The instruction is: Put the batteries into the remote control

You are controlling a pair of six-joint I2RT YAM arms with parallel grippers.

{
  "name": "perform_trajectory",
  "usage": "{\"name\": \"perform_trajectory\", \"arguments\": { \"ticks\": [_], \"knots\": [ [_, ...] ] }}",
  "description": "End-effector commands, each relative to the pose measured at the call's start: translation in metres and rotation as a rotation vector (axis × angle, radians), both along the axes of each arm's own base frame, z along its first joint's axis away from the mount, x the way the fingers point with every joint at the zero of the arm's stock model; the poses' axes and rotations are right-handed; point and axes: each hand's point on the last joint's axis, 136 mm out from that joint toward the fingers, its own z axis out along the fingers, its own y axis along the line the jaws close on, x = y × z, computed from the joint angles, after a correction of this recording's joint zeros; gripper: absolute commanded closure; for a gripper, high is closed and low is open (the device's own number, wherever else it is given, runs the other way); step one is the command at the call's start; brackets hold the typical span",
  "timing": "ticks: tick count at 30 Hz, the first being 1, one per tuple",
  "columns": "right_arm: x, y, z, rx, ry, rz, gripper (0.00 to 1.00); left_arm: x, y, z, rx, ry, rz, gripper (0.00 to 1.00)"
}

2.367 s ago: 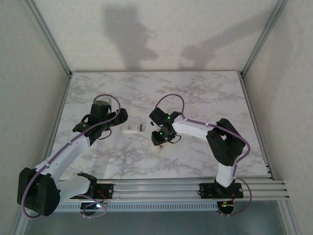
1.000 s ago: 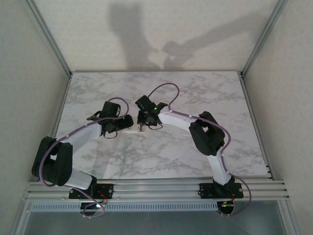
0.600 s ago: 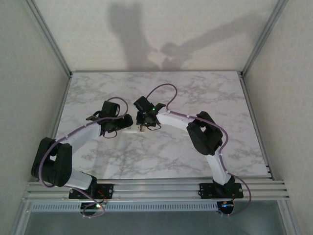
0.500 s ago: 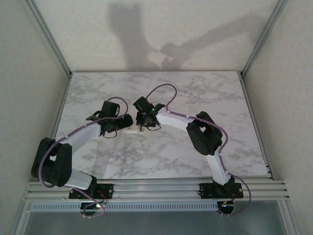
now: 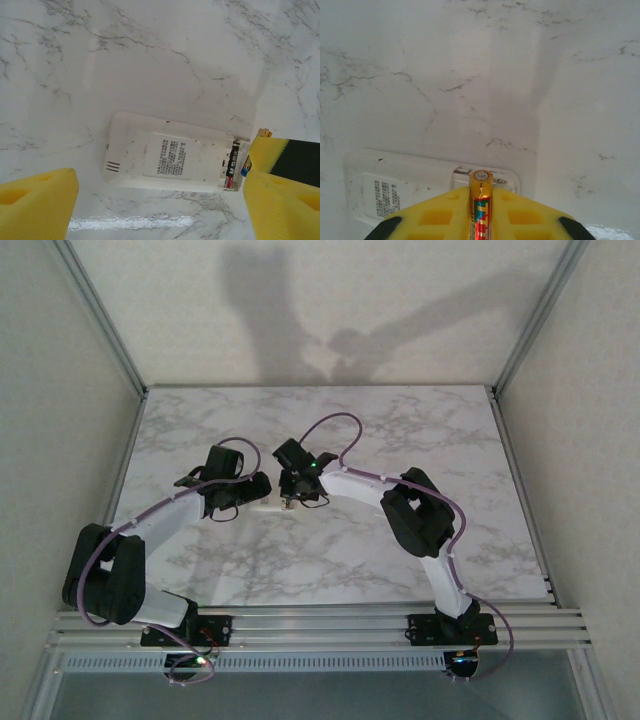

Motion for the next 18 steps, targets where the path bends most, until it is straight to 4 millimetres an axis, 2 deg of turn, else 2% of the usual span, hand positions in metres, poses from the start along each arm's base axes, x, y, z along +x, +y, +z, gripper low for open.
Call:
{"name": "perform_trajectory", "arguments": {
  "ticks": [1, 8, 18],
  "knots": [
    [-0.010, -0.006, -0.014, -0.048, 0.018, -0.002, 0.81, -0.001, 0.004, 0.005, -0.007, -0.007, 0.021, 0.15],
    [-0.013, -0.007, -0.013, -0.048, 0.025, 0.000, 0.77, 0.000, 0.005, 0.003, -0.003, -0.003, 0.022, 0.14],
    [-0.003, -0.006, 0.009, -0.075, -0.030, 0.032, 0.76, 0.013, 0.017, -0.006, 0.072, 0.015, 0.034, 0.15]
  ]
}}
